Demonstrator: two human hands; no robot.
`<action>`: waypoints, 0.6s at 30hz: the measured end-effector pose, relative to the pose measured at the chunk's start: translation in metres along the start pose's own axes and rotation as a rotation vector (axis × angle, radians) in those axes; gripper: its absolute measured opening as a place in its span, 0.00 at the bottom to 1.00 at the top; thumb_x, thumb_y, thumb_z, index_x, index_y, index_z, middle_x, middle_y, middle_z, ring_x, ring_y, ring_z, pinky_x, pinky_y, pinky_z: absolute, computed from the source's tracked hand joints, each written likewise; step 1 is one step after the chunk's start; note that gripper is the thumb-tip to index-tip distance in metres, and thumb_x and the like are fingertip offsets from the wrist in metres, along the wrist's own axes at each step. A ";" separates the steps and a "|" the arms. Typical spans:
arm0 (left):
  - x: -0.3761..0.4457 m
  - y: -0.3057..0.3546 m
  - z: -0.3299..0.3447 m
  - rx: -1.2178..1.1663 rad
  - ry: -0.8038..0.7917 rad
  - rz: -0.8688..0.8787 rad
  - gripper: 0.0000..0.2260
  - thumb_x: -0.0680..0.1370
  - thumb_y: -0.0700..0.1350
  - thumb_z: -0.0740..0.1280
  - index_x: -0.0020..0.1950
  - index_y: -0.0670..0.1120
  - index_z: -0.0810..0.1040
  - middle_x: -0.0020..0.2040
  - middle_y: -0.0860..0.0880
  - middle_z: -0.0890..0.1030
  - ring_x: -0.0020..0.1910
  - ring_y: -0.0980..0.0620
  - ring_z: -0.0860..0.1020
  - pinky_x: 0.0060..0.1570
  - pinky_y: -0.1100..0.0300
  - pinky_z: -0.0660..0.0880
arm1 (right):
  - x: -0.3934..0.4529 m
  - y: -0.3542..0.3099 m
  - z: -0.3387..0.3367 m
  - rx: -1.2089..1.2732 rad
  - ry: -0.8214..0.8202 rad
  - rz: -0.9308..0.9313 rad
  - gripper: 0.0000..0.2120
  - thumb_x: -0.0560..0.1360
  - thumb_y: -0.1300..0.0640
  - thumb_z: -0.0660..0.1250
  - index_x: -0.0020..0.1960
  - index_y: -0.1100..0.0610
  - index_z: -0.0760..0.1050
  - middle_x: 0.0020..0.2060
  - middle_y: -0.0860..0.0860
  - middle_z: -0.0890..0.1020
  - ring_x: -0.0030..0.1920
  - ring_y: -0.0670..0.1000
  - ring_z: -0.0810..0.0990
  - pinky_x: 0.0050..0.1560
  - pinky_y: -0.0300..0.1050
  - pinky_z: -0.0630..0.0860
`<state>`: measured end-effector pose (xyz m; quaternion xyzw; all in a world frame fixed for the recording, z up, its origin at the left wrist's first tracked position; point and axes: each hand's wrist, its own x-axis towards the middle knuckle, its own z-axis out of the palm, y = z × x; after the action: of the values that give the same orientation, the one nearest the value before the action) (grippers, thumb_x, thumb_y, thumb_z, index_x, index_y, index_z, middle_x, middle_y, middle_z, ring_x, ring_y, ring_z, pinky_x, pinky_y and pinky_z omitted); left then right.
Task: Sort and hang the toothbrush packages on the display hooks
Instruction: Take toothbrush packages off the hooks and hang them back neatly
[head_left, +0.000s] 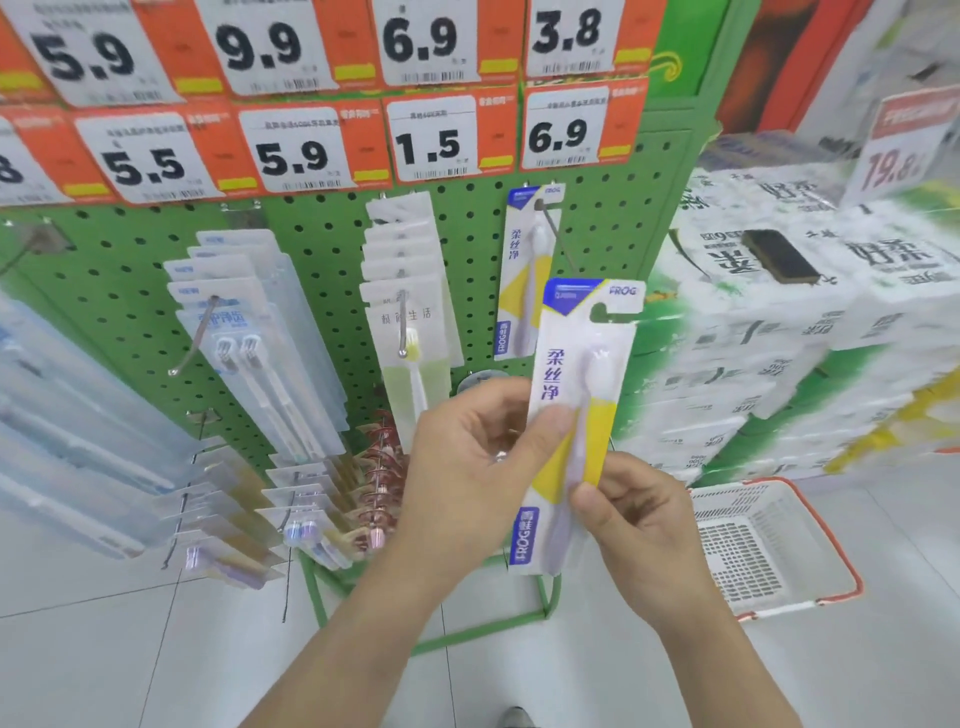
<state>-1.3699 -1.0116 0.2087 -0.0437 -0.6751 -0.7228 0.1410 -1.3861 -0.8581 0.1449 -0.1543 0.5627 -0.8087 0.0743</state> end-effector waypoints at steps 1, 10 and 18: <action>0.002 0.000 0.002 -0.004 0.014 -0.012 0.05 0.77 0.41 0.72 0.50 0.49 0.85 0.47 0.49 0.88 0.47 0.48 0.86 0.50 0.47 0.83 | 0.001 0.000 0.000 0.012 0.010 0.006 0.19 0.68 0.44 0.79 0.52 0.55 0.85 0.47 0.58 0.87 0.47 0.52 0.86 0.50 0.42 0.80; 0.008 -0.009 0.009 0.028 0.016 -0.090 0.04 0.78 0.38 0.72 0.50 0.45 0.85 0.47 0.49 0.88 0.46 0.46 0.86 0.49 0.46 0.83 | 0.000 0.003 -0.008 0.112 -0.018 0.088 0.20 0.70 0.48 0.79 0.54 0.59 0.83 0.47 0.60 0.87 0.47 0.53 0.86 0.49 0.42 0.80; 0.012 -0.016 0.011 0.113 0.048 -0.088 0.03 0.78 0.38 0.72 0.50 0.44 0.84 0.46 0.50 0.87 0.44 0.49 0.86 0.47 0.52 0.82 | 0.003 0.004 -0.015 0.019 -0.009 0.102 0.09 0.75 0.62 0.67 0.54 0.63 0.82 0.47 0.58 0.87 0.47 0.52 0.86 0.49 0.41 0.80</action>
<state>-1.3873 -1.0019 0.1974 0.0114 -0.7125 -0.6898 0.1277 -1.3943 -0.8469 0.1364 -0.1282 0.5618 -0.8085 0.1193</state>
